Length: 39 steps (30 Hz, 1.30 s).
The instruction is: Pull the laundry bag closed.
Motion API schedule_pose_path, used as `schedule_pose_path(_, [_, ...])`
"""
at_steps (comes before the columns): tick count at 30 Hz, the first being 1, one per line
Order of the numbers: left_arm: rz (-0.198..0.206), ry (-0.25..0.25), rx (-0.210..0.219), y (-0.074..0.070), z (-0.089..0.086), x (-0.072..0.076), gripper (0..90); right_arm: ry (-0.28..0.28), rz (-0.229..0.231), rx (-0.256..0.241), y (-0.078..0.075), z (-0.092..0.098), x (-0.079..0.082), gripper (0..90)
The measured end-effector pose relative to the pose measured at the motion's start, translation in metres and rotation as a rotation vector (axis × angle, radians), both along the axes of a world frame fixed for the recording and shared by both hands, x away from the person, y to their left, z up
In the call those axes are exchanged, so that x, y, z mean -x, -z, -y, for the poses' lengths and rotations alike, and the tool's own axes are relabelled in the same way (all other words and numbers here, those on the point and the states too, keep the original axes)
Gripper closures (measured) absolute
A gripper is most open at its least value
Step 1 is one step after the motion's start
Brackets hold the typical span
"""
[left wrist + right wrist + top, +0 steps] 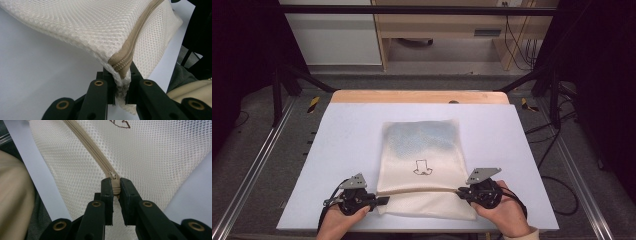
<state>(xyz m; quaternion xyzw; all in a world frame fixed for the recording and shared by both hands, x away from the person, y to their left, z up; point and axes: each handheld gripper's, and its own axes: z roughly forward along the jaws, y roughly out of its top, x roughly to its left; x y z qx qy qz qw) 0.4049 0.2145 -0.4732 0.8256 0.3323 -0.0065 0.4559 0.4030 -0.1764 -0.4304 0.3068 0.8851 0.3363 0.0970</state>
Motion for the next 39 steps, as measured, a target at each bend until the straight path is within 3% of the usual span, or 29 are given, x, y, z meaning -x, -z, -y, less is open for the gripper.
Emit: schedule_pose_path(39, [0.016,-0.015,-0.006,-0.003,-0.002,0.000,82.0,0.037,-0.027,0.008,0.006,0.016,0.004,81.8])
